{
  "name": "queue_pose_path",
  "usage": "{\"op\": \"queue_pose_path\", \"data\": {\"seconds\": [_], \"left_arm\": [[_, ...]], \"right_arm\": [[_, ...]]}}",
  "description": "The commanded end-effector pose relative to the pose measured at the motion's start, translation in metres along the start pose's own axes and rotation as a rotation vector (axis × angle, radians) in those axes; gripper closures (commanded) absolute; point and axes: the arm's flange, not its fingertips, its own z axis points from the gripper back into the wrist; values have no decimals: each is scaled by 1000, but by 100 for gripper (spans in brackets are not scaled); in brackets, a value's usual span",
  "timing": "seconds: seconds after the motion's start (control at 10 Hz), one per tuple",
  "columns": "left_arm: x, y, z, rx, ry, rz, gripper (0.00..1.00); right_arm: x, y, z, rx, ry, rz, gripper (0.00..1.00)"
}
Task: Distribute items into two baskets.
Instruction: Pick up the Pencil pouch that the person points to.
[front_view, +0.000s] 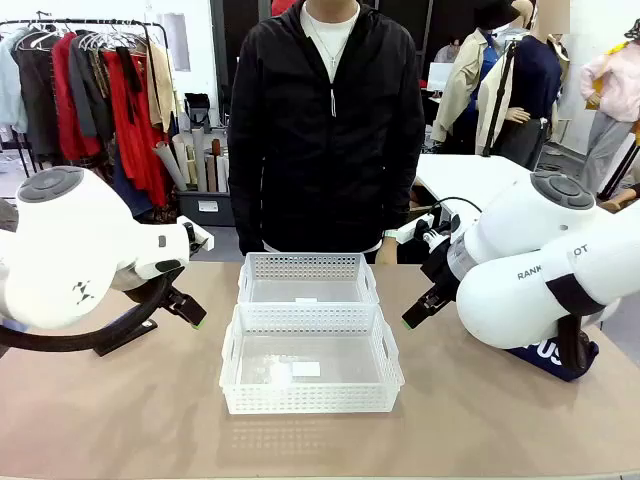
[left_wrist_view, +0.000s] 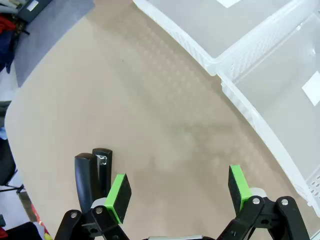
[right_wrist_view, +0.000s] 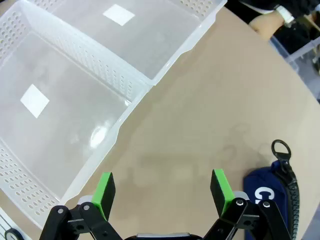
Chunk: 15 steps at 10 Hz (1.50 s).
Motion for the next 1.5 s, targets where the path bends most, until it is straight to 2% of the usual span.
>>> {"op": "queue_pose_path", "data": {"seconds": [0.0, 1.2, 1.4], "left_arm": [[0, 0, 0, 0, 0, 0, 0], [0, 0, 0, 0, 0, 0, 0], [15, 14, 22, -42, -20, 18, 0]], "right_arm": [[0, 0, 0, 0, 0, 0, 0], [0, 0, 0, 0, 0, 0, 0], [7, -9, 10, 25, -1, -5, 0]]}}
